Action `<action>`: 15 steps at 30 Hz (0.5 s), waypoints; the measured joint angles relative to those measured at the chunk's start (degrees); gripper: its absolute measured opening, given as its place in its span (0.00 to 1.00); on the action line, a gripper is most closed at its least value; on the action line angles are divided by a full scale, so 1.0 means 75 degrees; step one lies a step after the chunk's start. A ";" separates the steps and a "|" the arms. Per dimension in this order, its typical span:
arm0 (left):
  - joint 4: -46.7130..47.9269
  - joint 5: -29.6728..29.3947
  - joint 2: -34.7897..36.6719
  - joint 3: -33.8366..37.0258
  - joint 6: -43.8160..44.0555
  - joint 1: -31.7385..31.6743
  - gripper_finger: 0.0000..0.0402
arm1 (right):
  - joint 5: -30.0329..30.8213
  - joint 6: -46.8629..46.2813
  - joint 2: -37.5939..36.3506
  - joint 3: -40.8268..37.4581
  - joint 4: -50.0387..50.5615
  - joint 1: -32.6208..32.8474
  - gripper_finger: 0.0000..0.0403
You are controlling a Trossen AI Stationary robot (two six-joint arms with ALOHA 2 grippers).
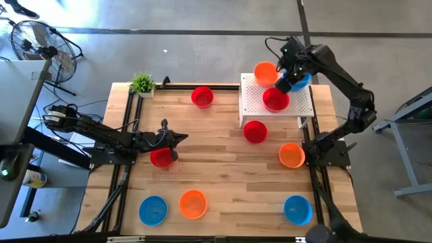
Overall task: Pick & Place Mini bowls
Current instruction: Stack the blue bowl on top of the blue bowl on the shelf
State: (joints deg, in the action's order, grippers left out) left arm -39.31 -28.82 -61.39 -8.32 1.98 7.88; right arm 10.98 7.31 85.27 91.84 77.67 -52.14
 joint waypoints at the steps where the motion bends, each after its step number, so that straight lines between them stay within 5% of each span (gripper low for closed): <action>1: -0.0003 0.0000 0.0000 -0.0001 -0.0003 0.0000 0.00 | -0.0001 0.0032 -0.0003 -0.0117 -0.0104 -0.0004 0.00; 15: -0.0005 -0.0006 0.0000 0.0000 -0.0003 0.0000 0.00 | -0.0321 -0.0146 -0.0006 -0.0374 -0.0375 -0.0172 0.06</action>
State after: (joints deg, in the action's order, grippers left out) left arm -39.35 -28.86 -61.39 -8.32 1.96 7.88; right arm 8.57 6.22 85.23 89.03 74.86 -53.43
